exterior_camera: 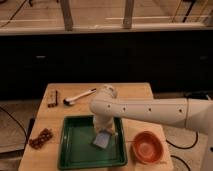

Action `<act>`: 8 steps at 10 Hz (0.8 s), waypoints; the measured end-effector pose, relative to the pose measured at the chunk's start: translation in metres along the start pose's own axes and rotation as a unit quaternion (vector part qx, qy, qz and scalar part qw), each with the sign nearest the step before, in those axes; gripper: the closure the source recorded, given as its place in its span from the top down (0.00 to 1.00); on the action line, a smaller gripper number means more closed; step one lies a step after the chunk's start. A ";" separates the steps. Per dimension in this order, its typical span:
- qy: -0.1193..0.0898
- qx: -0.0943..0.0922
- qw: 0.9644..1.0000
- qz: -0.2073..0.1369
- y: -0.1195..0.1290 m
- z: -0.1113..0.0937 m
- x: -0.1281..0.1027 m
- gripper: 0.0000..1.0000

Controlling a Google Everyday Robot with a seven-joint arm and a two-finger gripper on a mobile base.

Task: Place sponge in tray

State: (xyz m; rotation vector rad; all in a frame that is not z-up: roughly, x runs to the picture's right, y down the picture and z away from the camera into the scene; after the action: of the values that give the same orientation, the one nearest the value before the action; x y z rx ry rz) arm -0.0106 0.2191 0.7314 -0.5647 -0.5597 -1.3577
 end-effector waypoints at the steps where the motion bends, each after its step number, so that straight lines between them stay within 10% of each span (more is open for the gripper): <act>1: 0.000 0.000 1.000 -0.001 0.000 0.000 0.000 0.02; 8: -0.001 -0.001 1.000 -0.010 -0.001 -0.001 -0.002 0.02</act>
State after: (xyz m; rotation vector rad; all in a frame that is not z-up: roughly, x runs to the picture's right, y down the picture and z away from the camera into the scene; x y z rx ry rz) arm -0.0115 0.2200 0.7297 -0.5640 -0.5673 -1.3768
